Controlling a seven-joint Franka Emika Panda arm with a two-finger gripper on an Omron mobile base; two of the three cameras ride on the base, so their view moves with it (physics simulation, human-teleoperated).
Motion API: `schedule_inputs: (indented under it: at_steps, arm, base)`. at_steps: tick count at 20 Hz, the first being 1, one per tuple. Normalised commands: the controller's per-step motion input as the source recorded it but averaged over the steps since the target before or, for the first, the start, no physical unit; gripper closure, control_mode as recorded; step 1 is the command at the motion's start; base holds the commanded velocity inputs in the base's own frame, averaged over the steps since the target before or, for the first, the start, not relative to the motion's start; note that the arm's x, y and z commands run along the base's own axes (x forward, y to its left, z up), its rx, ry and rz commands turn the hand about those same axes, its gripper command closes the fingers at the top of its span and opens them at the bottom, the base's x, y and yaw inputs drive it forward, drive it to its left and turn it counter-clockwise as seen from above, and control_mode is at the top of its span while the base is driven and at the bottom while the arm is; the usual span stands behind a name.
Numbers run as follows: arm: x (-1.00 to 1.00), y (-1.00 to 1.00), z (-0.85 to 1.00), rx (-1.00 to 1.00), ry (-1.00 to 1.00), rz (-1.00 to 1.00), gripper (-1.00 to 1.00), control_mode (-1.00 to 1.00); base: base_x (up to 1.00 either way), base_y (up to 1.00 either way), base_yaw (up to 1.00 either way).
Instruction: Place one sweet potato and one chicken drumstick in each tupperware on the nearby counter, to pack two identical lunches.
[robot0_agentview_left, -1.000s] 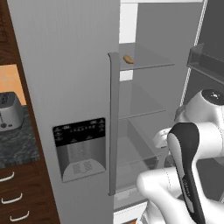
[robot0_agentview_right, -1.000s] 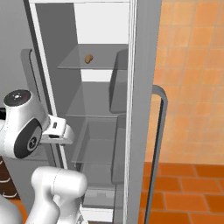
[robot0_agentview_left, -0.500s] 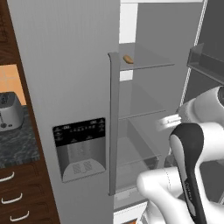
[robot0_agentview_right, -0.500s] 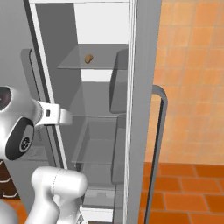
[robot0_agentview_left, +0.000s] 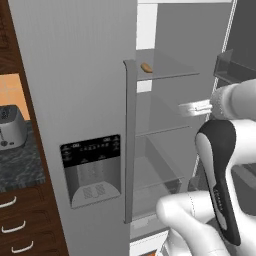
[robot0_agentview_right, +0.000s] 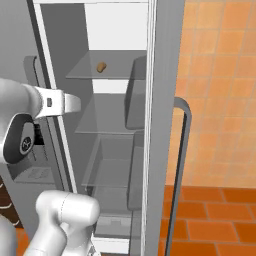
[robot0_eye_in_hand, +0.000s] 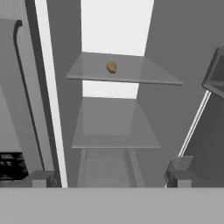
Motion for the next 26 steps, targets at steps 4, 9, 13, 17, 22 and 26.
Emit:
schedule_inputs:
  at_steps: [4, 9, 13, 17, 22, 26]
  arm:
    - [0.89, -0.02, 0.67, 0.12, 0.02, -0.05, -1.00, -1.00]
    - [1.00, -0.15, 0.04, 0.10, 0.10, 0.00, -1.00, -1.00]
    - [1.00, -0.17, -0.32, -0.01, 0.26, 0.02, -1.00, -1.00]
    - [0.83, 0.01, -0.06, -0.03, 0.16, 0.13, -1.00, -1.00]
    - [0.54, 0.28, 0.00, 0.00, -0.21, 0.19, -1.00, -1.00]
    - [0.92, 0.23, 0.00, -0.05, -0.19, 0.09, -1.00, -1.00]
  base:
    - [0.00, 0.00, 0.00]
    - [0.00, 0.00, 0.00]
    - [0.00, 0.00, 0.00]
    - [0.00, 0.00, 0.00]
    - [0.00, 0.00, 0.00]
    - [0.00, 0.00, 0.00]
